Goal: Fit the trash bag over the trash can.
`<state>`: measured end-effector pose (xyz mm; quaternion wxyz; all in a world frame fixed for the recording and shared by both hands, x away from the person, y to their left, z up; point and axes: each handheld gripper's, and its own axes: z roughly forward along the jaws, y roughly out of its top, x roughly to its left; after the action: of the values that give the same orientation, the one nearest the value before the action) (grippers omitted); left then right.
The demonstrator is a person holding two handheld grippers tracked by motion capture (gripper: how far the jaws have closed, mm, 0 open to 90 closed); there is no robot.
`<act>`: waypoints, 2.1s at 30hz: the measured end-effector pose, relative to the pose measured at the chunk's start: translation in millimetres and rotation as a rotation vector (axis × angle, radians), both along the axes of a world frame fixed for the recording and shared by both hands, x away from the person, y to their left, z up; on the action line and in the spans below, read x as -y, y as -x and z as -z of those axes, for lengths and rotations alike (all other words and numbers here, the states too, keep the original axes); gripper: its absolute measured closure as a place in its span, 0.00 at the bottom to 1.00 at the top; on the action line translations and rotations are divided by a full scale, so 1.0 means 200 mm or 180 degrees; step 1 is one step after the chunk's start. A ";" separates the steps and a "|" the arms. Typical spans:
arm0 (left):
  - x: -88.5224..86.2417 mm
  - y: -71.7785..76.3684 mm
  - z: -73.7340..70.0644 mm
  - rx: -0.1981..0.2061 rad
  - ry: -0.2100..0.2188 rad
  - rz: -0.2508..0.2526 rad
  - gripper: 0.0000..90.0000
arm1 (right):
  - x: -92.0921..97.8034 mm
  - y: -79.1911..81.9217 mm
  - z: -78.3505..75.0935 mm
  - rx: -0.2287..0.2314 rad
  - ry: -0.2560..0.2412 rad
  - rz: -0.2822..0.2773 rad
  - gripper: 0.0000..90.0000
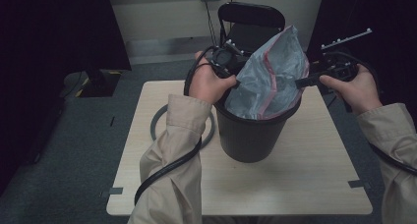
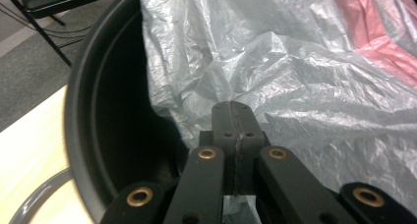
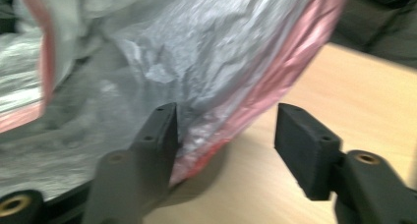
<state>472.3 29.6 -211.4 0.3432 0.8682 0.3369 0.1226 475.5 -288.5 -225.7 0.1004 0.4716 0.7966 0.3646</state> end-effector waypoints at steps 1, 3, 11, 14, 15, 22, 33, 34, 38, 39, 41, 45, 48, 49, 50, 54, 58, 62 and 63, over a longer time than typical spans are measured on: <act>-0.01 0.00 0.00 0.0011 -0.0005 -0.0007 1.00 | 0.00 -0.01 0.01 -0.0044 -0.0063 -0.0018 0.54; -0.03 0.00 -0.01 0.0020 0.0014 -0.0064 1.00 | 0.00 -0.01 0.02 -0.0055 -0.0153 -0.0079 0.69; -0.15 0.00 -0.03 0.0081 -0.0033 -0.0262 1.00 | -0.03 0.00 -0.04 0.0096 0.0039 -0.0095 0.96; -0.21 0.01 -0.04 0.0091 -0.0032 -0.0336 1.00 | -0.01 0.00 -0.05 0.0033 0.0017 -0.0118 0.97; -0.23 0.01 -0.05 0.0079 -0.0018 -0.0362 1.00 | 0.00 0.00 -0.06 0.0001 0.0031 -0.0121 0.98; -0.36 0.06 -0.03 0.0031 0.0088 -0.0463 1.00 | 0.02 0.05 -0.04 -0.0155 0.0187 -0.0255 1.00; -0.46 0.09 0.12 -0.0120 0.0318 -0.0456 1.00 | 0.04 0.08 0.07 -0.0313 0.0183 -0.0282 1.00; -0.46 0.09 0.13 -0.0110 0.0327 -0.0456 1.00 | 0.02 0.06 0.09 -0.0288 0.0186 -0.0278 1.00; -0.42 0.06 0.14 -0.0044 0.0346 -0.0410 1.00 | 0.01 0.04 0.11 -0.0278 0.0202 -0.0246 1.00; -0.42 0.06 0.14 -0.0043 0.0339 -0.0404 1.00 | 0.00 0.03 0.12 -0.0245 0.0194 -0.0234 1.00; -0.41 0.04 0.14 -0.0019 0.0331 -0.0404 1.00 | 0.00 0.00 0.13 -0.0211 0.0175 -0.0198 1.00; -0.40 0.01 0.15 0.0029 0.0367 -0.0428 1.00 | -0.01 -0.06 0.16 -0.0128 0.0108 -0.0093 1.00; -0.40 0.01 0.15 0.0016 0.0375 -0.0431 1.00 | 0.00 -0.09 0.17 -0.0157 0.0062 -0.0074 1.00; -0.41 0.01 0.15 0.0016 0.0377 -0.0409 1.00 | 0.00 -0.09 0.16 -0.0158 0.0072 -0.0082 1.00; -0.41 0.02 0.15 0.0025 0.0386 -0.0414 1.00 | 0.00 -0.09 0.16 -0.0161 0.0101 -0.0092 1.00; -0.41 0.05 0.14 0.0010 0.0402 -0.0366 1.00 | 0.02 -0.04 0.13 -0.0107 0.0168 -0.0113 0.93; -0.40 0.09 0.14 0.0016 0.0389 -0.0341 1.00 | 0.05 0.00 0.12 -0.0083 0.0204 -0.0014 0.74; -0.39 0.13 0.13 0.0022 0.0362 -0.0279 1.00 | 0.09 0.06 0.07 -0.0033 0.0023 -0.0044 0.61; -0.39 0.14 0.13 0.0015 0.0378 -0.0277 1.00 | 0.10 0.08 0.05 -0.0008 0.0006 -0.0053 0.58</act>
<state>443.7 107.3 -237.2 0.3892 0.8306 0.3801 0.1193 459.2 -308.2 -236.1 0.0968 0.4653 0.8010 0.3640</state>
